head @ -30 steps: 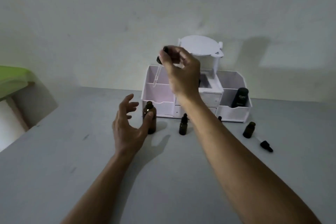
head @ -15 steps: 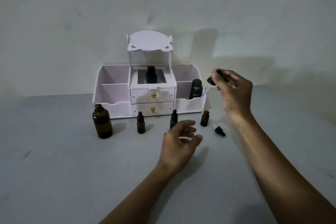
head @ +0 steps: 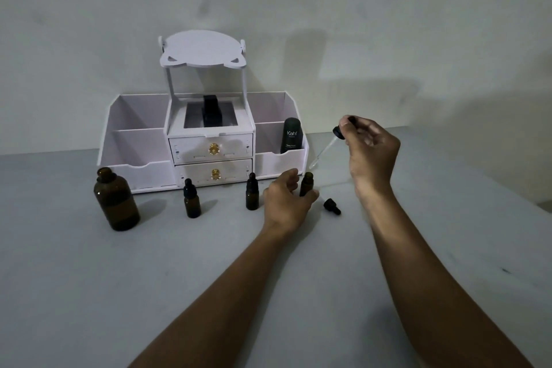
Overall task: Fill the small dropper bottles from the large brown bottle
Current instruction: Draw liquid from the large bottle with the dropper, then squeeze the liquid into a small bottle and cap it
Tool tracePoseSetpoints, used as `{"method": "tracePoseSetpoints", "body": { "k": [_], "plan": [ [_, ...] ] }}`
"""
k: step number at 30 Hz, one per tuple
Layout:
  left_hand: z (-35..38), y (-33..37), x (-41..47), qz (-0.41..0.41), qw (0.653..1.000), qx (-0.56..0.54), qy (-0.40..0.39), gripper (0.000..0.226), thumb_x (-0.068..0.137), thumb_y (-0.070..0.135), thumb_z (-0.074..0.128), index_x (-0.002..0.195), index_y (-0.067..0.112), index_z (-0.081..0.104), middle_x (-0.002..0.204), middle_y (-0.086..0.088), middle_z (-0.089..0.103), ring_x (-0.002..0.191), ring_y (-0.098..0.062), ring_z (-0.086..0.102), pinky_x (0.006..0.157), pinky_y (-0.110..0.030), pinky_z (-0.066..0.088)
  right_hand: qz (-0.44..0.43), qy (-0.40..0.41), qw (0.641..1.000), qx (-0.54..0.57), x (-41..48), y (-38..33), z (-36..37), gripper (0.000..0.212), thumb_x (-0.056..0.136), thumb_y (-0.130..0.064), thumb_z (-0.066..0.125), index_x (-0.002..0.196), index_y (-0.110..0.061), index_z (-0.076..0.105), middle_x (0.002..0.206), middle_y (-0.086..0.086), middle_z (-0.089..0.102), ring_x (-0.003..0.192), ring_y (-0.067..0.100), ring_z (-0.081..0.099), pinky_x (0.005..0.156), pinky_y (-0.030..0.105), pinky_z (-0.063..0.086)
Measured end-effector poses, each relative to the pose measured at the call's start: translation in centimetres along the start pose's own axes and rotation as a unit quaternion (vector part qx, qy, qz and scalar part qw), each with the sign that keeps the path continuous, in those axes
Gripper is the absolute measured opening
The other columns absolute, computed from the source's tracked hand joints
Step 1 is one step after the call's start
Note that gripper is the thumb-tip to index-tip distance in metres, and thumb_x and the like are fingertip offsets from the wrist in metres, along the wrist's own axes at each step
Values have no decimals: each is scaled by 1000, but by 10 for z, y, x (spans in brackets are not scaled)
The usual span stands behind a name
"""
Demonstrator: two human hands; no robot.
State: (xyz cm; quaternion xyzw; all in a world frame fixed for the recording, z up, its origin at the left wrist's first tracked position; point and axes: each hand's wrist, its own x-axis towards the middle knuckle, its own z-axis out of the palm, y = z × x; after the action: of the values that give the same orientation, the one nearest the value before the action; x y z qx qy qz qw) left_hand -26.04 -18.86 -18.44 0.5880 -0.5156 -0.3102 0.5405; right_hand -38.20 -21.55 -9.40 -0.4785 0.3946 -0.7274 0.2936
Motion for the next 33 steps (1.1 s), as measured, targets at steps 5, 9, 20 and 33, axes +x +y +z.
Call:
{"method": "tracePoseSetpoints", "body": {
  "k": [5,9,20,33],
  "plan": [
    [-1,-2,8,-1,1000,-11,-21,66,77,15,85,136,6,58,123,-8,69,111,-15,66,93,-18,47,2,-3,1000,-5,2,7,0,7,85,-8,75,85,-16,75,77,2,75,74,14,74,74,24,58],
    [0,-5,12,5,999,-8,-31,63,76,13,86,134,6,61,118,-7,72,108,-15,68,96,-22,50,10,-11,1000,-11,1,11,1,6,85,-9,75,85,-15,75,80,5,75,76,19,75,75,25,59],
    [2,-6,12,25,999,-10,-29,33,82,3,77,114,13,74,99,3,77,93,-4,72,97,-29,56,1,-27,998,-48,2,23,5,5,83,-11,77,87,-8,77,77,7,76,74,19,76,72,22,56],
    [2,-7,11,39,999,9,-18,30,84,3,73,112,13,76,98,2,77,92,-7,73,96,-23,55,-47,-35,995,-81,-1,23,4,19,79,0,79,74,-17,71,70,-10,68,62,-9,65,66,8,47]
  ]
}}
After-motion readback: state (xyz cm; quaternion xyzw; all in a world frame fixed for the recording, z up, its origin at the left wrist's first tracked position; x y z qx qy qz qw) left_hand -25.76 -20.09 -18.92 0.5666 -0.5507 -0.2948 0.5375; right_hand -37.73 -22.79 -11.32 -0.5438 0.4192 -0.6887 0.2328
